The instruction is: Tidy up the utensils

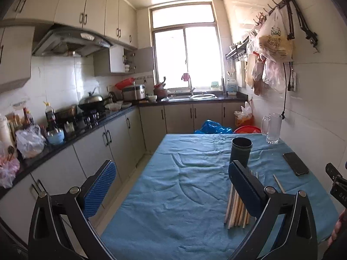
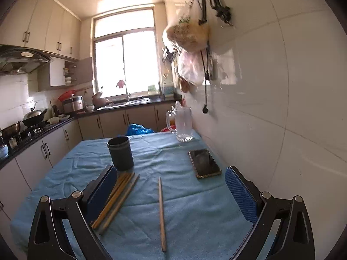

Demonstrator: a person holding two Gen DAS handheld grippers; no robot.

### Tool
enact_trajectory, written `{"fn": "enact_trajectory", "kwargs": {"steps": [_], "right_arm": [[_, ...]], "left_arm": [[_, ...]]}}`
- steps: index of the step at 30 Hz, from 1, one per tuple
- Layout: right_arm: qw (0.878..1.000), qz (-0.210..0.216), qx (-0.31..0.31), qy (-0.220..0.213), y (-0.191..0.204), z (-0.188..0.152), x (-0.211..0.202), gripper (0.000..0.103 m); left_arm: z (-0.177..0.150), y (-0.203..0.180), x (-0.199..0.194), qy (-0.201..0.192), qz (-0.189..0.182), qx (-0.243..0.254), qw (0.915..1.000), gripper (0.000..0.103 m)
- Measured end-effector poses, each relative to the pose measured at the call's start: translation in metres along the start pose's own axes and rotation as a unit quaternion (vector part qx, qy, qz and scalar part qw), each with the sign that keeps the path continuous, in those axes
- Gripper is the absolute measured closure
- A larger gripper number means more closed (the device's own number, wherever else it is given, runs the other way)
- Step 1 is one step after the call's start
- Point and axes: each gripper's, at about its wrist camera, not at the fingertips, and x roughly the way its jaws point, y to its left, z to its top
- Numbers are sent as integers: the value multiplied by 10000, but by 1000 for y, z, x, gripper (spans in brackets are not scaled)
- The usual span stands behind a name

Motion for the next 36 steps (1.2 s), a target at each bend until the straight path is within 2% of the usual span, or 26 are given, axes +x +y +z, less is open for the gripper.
{"fn": "enact_trajectory", "kwargs": {"steps": [2,6,19,29,36], "right_arm": [[9999,84,-42,-37,1,1,3,2],[9993,310,-28,222,-1,3,18,2],[9932,320,319,1069,-5,-12,62,2],[9890,228,74,1459,18,-26,86,2],[9860,151,65,1661,24,-30,105,2]], "left_arm": [[-2,1,7,87,-75,-66,9999,0],[-4,-3,17,175,-70,3,9998,0],[-18,-25,61,805,-201,218,9963,0],[-42,-39,110,1494,-330,435,9873,0],[-52,-41,134,1781,-445,461,9819,0]]}}
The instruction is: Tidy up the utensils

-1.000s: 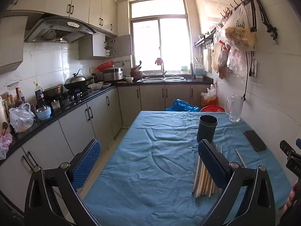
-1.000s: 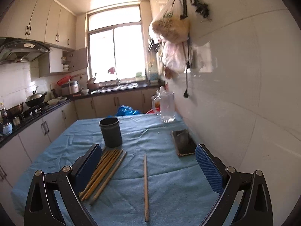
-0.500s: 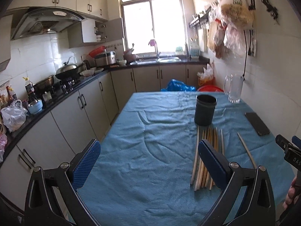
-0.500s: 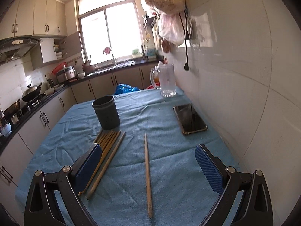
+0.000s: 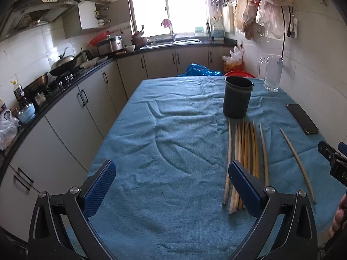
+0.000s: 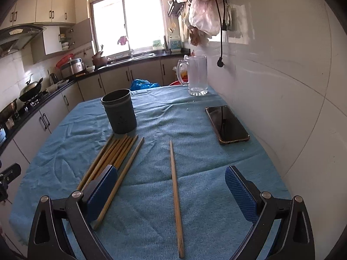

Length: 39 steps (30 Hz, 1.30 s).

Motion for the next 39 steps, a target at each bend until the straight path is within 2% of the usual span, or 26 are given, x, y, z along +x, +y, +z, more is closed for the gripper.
{"fn": "enact_trajectory", "kwargs": {"steps": [7,15,19,23,25,28,30,33,35,39], "right_arm": [[10000,-17,6,10,2,-2,-2,2],[9999,-17,57,-95,-4,-15,-21,2],[10000,-70,-8,-1,-10,-15,-15,2],[9995,-66,-99,282,-14,-8,8,2],[9989,-37,-148,437,-17,-4,23,2],[9972,54,-172,729,-19,4,48,6],[9948,129,-205,988,-20,8,66,16],[9903,274,-256,1335,-20,13,89,26],[9876,341,-273,1509,-19,16,104,30],[9839,368,-332,1720,-14,17,125,38]], "left_arm": [[-6,6,-4,30,-13,-65,10000,0],[-13,10,-15,72,-68,-39,9999,0],[-7,6,0,187,-208,155,9995,0],[3,-4,31,479,-487,356,9970,1],[13,-13,50,631,-717,458,9944,4],[25,-30,79,890,-978,593,9894,16],[35,-42,99,1024,-1074,704,9864,25],[48,-59,129,1198,-1263,797,9815,31],[54,-68,151,1416,-1473,747,9760,36],[61,-85,183,1744,-1626,792,9679,53]]}}
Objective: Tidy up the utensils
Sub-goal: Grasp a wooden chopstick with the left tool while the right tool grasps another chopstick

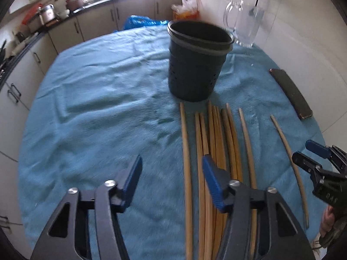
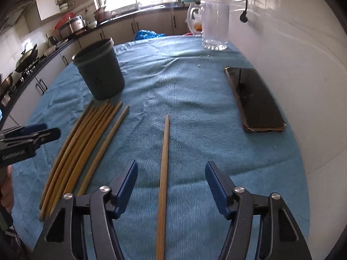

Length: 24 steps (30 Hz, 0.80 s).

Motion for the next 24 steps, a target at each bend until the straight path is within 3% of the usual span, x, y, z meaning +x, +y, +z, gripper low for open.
{"fn": "enact_trajectory", "kwargs": {"steps": [7,13,20,22,23,24], "right_arm": [[9994,-125,-74,299,3,8,22,50],[9987,-253,-118,424,4,18,31,60],[9964,-396,-222,718,10,39,45,62],[9960,-412,-235,758,12,43,49,68],[9960,-406,-231,760,13,45,50,78],[9960,-395,-248,761,14,47,51,94]], "left_arm": [[18,3,31,221,-11,-50,9997,80],[29,-2,37,281,98,173,9994,82],[54,-4,48,398,4,88,9992,81],[53,-4,48,352,9,35,9994,82],[52,-3,46,322,9,-4,9995,97],[51,-2,46,341,-47,-46,9994,97]]}}
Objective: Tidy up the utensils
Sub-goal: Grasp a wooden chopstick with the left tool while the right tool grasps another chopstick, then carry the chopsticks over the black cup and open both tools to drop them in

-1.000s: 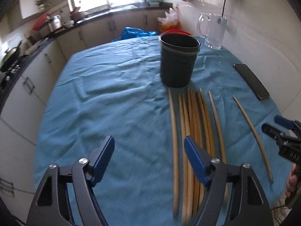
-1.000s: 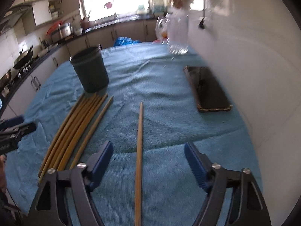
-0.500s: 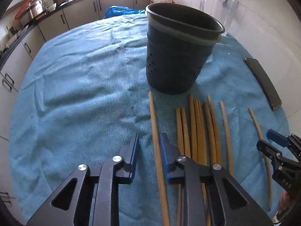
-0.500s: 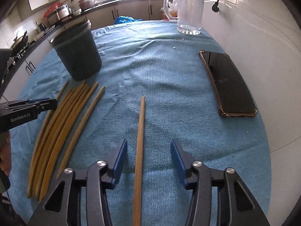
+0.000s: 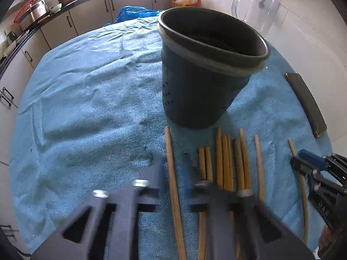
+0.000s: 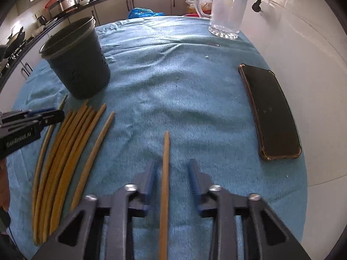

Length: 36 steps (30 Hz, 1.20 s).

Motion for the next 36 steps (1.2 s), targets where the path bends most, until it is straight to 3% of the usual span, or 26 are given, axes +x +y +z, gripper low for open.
{"fn": "enact_trajectory", "kwargs": {"steps": [4,10,16,25,31,36], "right_arm": [[9997,243,-15,-70,0,1,-3,96],[9938,759,192,-789,-6,-12,-55,96],[9820,1095,222,-1525,-6,-28,-113,96],[9653,1371,116,-2220,2,-47,-173,96],[9535,1468,93,-2632,6,-39,-199,96],[9438,1502,80,-2943,12,-9,-220,96]], "left_arm": [[-15,6,-22,-226,-24,-207,9995,97],[-42,16,-92,-867,-49,-325,9957,97],[-73,13,-170,-1715,-67,-297,9847,97],[-115,-6,-236,-2487,29,-103,9685,97],[-102,-15,-269,-2910,-111,-44,9566,97],[-62,-19,-294,-3220,-221,43,9465,97]]}}
